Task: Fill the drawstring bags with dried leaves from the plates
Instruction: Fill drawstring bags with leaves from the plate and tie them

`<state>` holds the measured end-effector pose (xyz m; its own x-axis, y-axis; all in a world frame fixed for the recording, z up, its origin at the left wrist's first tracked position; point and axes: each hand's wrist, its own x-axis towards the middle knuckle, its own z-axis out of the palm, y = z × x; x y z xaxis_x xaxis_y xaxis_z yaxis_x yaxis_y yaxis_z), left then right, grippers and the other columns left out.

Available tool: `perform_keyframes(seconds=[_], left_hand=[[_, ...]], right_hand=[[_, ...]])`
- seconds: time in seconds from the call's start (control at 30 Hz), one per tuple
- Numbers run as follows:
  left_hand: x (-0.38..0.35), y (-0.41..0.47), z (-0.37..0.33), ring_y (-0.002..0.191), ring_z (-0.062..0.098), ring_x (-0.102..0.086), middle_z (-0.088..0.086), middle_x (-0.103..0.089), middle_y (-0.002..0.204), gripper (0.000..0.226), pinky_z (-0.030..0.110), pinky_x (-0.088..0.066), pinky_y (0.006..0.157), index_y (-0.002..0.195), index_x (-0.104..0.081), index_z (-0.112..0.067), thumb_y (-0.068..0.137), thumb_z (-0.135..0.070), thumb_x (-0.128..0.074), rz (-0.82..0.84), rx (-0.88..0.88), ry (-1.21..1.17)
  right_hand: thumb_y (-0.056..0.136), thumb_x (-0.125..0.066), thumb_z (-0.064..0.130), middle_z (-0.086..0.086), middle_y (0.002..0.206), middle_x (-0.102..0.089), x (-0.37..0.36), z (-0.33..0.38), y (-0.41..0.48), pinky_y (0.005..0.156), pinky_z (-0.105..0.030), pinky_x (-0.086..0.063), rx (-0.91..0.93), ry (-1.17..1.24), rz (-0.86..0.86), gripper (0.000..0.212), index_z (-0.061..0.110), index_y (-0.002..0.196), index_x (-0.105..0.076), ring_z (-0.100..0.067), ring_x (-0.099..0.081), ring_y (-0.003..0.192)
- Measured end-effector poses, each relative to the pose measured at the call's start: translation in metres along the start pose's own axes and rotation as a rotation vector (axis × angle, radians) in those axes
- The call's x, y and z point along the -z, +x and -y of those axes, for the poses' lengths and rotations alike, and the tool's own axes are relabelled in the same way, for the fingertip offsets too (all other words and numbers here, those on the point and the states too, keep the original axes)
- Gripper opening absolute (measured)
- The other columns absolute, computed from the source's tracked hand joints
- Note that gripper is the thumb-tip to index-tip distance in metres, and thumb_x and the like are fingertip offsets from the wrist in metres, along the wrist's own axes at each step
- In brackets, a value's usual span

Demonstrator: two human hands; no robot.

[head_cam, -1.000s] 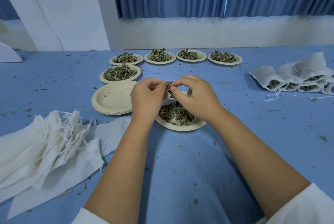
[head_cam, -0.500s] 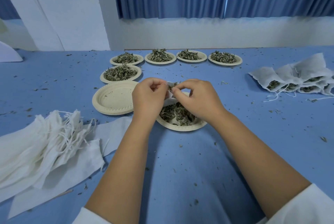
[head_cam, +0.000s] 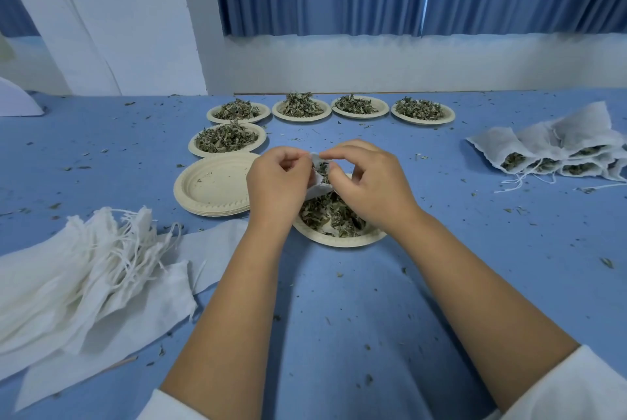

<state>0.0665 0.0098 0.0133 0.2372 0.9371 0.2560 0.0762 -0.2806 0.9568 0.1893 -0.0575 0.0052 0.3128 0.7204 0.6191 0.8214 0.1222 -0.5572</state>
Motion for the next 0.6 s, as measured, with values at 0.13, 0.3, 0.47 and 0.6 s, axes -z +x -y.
perform_keyframes(seconds=[0.13, 0.3, 0.47, 0.6], left_hand=[[-0.001, -0.002, -0.003, 0.07, 0.012, -0.071, -0.004, -0.071, 0.066, 0.013, 0.039, -0.06, 0.08, 0.08, -0.071, -0.018, 0.086, -0.011, -0.063, 0.03, 0.002, -0.006], [-0.003, -0.003, -0.004, 0.077, 0.021, -0.071, -0.002, -0.07, 0.07, 0.015, 0.043, -0.059, 0.081, 0.078, -0.068, -0.02, 0.087, -0.01, -0.063, 0.123, -0.054, 0.06], [0.0, 0.0, -0.001, 0.073, 0.015, -0.071, -0.005, -0.069, 0.064, 0.014, 0.038, -0.06, 0.079, 0.079, -0.068, -0.021, 0.088, -0.011, -0.061, 0.026, -0.015, 0.019], [0.003, 0.002, 0.0, 0.067, 0.01, -0.069, -0.011, -0.068, 0.059, 0.015, 0.03, -0.058, 0.073, 0.078, -0.068, -0.022, 0.089, -0.014, -0.062, -0.005, -0.009, 0.004]], right_hand=[[0.09, -0.054, 0.025, 0.009, 0.098, -0.067, -0.003, -0.001, -0.002, 0.071, -0.029, -0.047, -0.026, -0.067, 0.225, 0.023, 0.028, 0.102, -0.073, 0.002, -0.056, 0.074], [0.089, -0.054, 0.026, 0.001, 0.077, -0.059, -0.009, -0.005, -0.003, 0.072, -0.044, -0.05, -0.063, -0.1, 0.402, 0.019, 0.013, 0.077, -0.061, -0.019, -0.056, 0.073], [0.085, -0.066, 0.03, 0.013, 0.094, -0.066, 0.003, -0.004, 0.002, 0.068, -0.021, -0.04, -0.035, -0.026, 0.189, 0.011, 0.031, 0.093, -0.073, 0.014, -0.052, 0.068], [0.08, -0.069, 0.032, 0.013, 0.089, -0.063, 0.013, -0.004, 0.002, 0.065, -0.025, -0.04, 0.046, -0.09, 0.217, 0.005, 0.031, 0.084, -0.071, 0.015, -0.05, 0.068]])
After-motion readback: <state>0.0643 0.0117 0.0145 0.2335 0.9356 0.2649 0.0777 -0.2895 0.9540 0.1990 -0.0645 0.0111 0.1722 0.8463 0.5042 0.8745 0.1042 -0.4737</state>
